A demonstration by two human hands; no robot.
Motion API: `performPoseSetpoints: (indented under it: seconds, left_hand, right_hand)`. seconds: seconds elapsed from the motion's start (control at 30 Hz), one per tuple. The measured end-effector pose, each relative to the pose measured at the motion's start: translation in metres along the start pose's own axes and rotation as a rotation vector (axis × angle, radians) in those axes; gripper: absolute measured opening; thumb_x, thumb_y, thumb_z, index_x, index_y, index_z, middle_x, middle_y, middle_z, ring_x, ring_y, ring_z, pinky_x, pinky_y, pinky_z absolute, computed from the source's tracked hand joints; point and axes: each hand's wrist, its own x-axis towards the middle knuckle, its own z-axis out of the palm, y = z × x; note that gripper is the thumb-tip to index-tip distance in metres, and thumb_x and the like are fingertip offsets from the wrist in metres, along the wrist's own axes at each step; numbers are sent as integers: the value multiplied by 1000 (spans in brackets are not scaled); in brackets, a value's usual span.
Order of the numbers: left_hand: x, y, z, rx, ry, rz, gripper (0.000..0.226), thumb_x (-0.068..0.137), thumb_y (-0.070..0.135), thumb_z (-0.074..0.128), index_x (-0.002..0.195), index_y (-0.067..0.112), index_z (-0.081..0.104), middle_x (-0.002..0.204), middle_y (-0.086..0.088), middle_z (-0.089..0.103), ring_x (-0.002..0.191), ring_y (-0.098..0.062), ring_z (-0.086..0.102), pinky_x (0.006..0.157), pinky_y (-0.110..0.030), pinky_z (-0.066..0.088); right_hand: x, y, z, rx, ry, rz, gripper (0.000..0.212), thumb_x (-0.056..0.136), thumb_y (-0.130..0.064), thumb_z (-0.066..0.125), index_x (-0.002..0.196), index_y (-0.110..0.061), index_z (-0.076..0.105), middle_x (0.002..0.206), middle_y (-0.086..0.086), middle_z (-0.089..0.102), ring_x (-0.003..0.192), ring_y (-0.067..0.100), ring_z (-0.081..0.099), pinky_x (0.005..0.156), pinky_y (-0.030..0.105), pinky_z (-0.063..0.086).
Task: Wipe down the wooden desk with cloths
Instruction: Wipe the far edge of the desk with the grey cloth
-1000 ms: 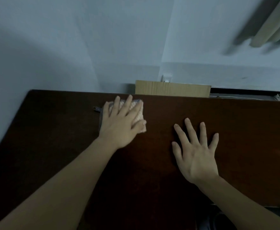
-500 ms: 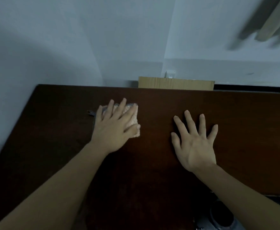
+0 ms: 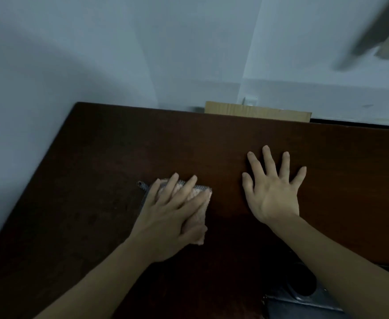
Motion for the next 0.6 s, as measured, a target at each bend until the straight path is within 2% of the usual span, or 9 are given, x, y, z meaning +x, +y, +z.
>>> performPoseSetpoints:
  seconds: [0.07,0.2,0.3,0.4,0.6]
  left_hand:
    - [20,-7,-3,-9,22,-99,70,90,80,-1,151,53,-21,164,13,-26,153,-23,-23,120,-47,-17]
    - [65,-10,-10,-61,83,-307,69,97,74,10,158,48,-9,169,8,-15,155,-28,-16,121,-54,-13]
    - [79,1,-9,-66,84,-381,70,97,73,13,159,46,-7,170,5,-14,155,-31,-16,120,-58,-12]
    - [68,19,-6,-53,93,-351,71,95,73,8,159,45,-8,170,4,-13,155,-31,-16,120,-57,-12]
    - [26,49,7,-12,47,-144,74,92,79,0,158,47,-11,169,8,-16,155,-29,-17,122,-53,-13]
  right_hand:
    - [0,1,1,2,3,-3,63,101,-56,7,161,-37,5,170,0,-7,154,41,-13,117,71,-3]
    - [-1,3,2,6,13,-8,61,103,-56,8,160,-37,4,170,0,-8,154,41,-13,117,72,-4]
    - [0,3,2,6,17,-17,61,103,-55,7,160,-37,4,170,0,-8,153,42,-13,117,72,-4]
    - [1,2,2,9,22,-28,60,103,-54,8,160,-36,4,170,1,-8,153,42,-13,116,73,-4]
    - [1,3,2,1,15,-34,61,102,-52,5,160,-35,0,170,2,-10,153,44,-13,116,73,-2]
